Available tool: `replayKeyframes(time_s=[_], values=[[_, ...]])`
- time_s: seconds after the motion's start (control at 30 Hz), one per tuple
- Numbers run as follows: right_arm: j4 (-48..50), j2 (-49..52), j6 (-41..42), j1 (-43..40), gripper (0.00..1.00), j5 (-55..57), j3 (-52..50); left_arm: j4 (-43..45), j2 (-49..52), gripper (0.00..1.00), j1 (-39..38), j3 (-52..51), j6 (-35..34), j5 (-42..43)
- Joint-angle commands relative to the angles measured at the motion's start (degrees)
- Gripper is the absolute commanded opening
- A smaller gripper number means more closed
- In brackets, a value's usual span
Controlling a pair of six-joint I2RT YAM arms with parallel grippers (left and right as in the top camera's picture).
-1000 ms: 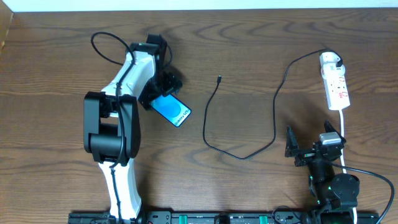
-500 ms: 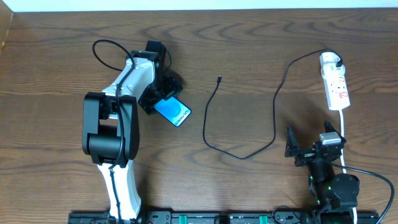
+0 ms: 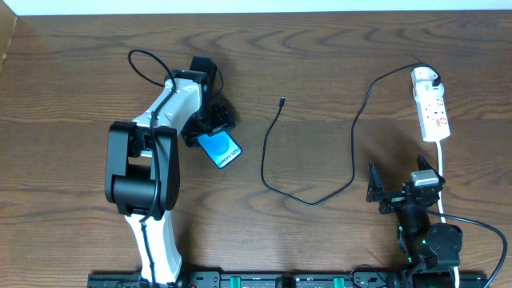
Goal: Plug charger to phone and switch on socket
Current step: 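Lower the left gripper and grasp the phone's top edge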
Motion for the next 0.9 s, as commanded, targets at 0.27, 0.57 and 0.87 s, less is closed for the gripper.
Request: replayKeyframes(time_s=[0.27,0.57,0.87], values=[[-0.2,-0.2,-0.22,0.33,0.99,0.44,-0.11,5.49,3.26,0.84,-0.24,-1.46,28.79,2.62],[-0.2,-0.2,-0.22,0.33,0.99,0.44,-0.11,2.95,3.26,0.85,-0.22,-1.46,26.88,2.6],[-0.2,-0.2,-0.22,0.33,0.99,0.44,-0.11,0.76,3.26,0.85,-0.2,-1.46,10.73,2.62]])
